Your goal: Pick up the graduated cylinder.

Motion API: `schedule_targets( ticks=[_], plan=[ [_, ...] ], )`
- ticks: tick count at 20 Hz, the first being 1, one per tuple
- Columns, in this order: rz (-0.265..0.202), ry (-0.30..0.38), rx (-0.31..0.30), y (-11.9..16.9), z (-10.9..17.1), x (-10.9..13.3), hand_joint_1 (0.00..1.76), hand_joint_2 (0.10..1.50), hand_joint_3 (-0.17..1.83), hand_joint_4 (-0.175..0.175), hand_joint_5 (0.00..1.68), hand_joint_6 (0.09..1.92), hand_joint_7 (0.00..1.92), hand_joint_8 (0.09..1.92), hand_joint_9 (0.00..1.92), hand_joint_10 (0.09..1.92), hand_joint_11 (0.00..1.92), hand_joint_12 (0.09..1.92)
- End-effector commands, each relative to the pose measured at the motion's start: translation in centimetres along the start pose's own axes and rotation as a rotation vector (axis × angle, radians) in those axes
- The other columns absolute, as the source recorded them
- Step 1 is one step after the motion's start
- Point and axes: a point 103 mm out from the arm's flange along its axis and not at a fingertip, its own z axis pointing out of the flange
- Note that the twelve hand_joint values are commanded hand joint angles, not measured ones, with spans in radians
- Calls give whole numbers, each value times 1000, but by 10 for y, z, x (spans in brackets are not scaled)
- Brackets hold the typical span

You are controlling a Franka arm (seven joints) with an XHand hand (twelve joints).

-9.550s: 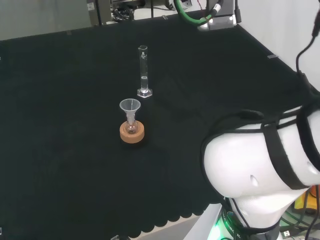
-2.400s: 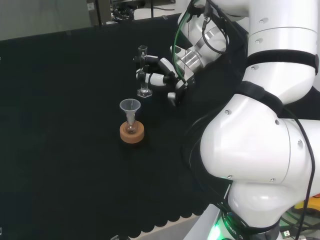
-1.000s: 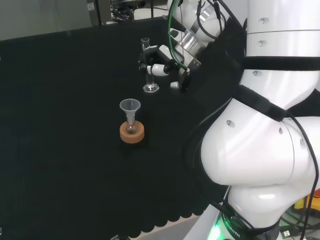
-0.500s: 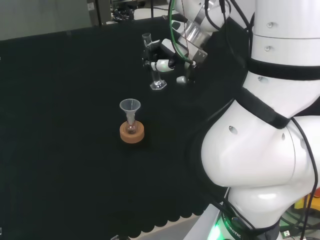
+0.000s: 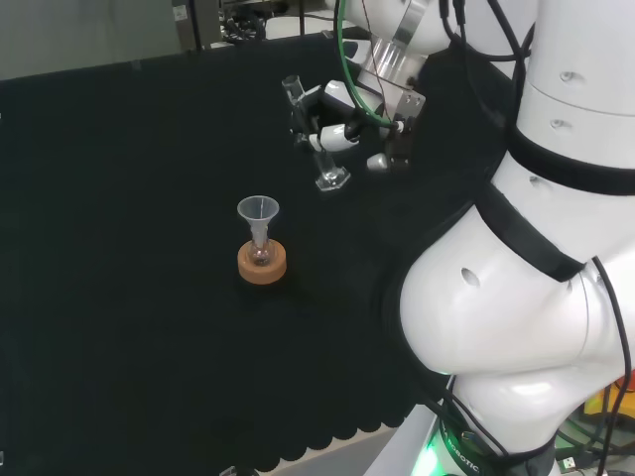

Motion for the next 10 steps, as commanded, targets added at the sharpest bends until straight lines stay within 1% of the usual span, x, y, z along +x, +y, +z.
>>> schedule_targets(
  ticks=[1,10],
  plan=[
    [5,-87,109,-39,5,18,1257,1121,-1,-175,958,1035,990,1020,1362,185,1178,795],
    [6,-153,214,-78,5,21,1257,1120,-1,-175,958,1034,990,1019,1365,179,1177,793]
  ],
)
